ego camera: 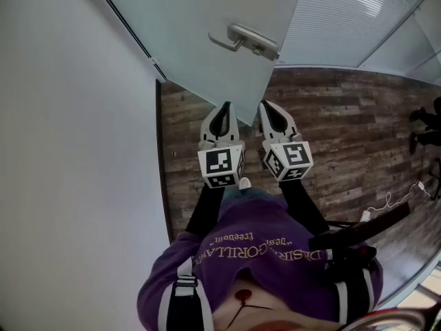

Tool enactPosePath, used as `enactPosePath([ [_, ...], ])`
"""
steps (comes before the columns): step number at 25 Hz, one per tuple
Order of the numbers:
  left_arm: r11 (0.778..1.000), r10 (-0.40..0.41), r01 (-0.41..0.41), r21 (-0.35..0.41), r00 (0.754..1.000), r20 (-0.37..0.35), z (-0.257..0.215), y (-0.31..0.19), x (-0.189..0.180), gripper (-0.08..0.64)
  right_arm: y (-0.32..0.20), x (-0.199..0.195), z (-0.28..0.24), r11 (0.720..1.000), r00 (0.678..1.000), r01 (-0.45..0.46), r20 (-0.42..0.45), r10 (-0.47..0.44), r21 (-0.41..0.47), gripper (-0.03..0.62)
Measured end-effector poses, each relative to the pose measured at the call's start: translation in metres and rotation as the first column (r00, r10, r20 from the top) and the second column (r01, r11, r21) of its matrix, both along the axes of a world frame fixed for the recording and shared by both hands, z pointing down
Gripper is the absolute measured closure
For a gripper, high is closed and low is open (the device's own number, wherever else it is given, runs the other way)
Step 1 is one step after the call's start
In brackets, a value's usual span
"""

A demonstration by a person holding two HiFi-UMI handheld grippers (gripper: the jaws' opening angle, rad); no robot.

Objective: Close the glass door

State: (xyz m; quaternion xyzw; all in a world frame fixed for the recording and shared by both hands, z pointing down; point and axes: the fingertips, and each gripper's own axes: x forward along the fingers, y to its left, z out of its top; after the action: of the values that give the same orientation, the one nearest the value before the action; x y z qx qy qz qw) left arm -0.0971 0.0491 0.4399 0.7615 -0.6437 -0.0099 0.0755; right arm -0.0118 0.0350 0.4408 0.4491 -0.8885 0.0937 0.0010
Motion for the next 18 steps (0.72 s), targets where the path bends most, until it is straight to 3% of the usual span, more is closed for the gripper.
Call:
enactPosePath([
  [12,0.996,0.084,-0.085,0.000,0.995,0.060,-0.008,-0.052,-0.003,0.558,-0.043,0.000,-0.008,0.998,0.998,-0.062,0.020,0.062,0.003,0.601],
  [18,0.989,0.143,-0.146,0.013,0.980,0.136,-0.019,-0.080,-0.012,0.558,-0.061,-0.006,-0.018,0.994,0.993,-0.110,0.031,0.110,0.013,0.601],
])
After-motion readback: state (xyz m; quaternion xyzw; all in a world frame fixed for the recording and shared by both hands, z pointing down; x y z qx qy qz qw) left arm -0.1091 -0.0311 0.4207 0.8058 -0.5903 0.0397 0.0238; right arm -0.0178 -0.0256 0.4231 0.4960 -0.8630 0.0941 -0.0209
